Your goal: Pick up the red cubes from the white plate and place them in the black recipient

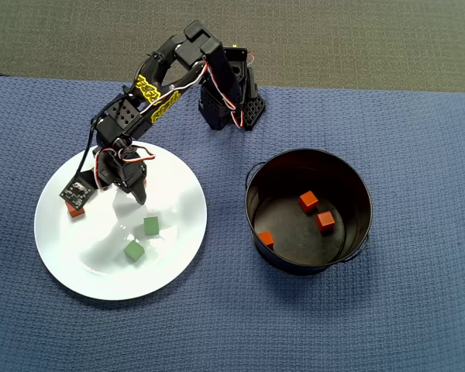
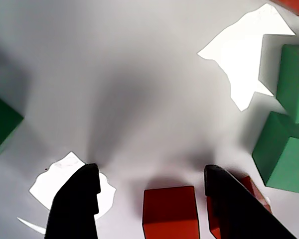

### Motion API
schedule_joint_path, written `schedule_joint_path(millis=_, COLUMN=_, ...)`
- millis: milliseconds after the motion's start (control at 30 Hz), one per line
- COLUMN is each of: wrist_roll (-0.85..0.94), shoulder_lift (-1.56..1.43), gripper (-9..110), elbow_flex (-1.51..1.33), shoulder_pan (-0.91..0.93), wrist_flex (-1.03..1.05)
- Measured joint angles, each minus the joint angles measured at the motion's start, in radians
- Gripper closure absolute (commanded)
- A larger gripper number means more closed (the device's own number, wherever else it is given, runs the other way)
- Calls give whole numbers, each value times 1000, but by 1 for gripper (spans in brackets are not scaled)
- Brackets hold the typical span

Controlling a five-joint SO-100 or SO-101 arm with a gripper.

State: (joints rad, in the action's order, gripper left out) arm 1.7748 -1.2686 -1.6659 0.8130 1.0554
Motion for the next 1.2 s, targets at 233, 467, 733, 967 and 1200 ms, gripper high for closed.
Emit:
schedule_joint_path(millis=233, wrist_roll=0, shoulder_lift=-43, gripper=81, elbow_flex=-43, shoulder_pan=0, wrist_flex=-5)
schedule_joint_path(millis=467, wrist_roll=0, shoulder_lift=-80, gripper=81, elbow_flex=-78, shoulder_pan=-6, wrist_flex=-6)
schedule_joint_path(millis=733, wrist_roll=3, shoulder_lift=-133, gripper=81, elbow_flex=-138, shoulder_pan=-14, wrist_flex=-6)
schedule_joint_path(millis=967, wrist_roll=23, shoulder_lift=-150, gripper=82, elbow_flex=-166, shoulder_pan=-14, wrist_flex=-6)
schedule_joint_path(millis=1200, wrist_roll=28, shoulder_lift=-169, gripper=85, elbow_flex=-183, shoulder_pan=-14, wrist_flex=-6)
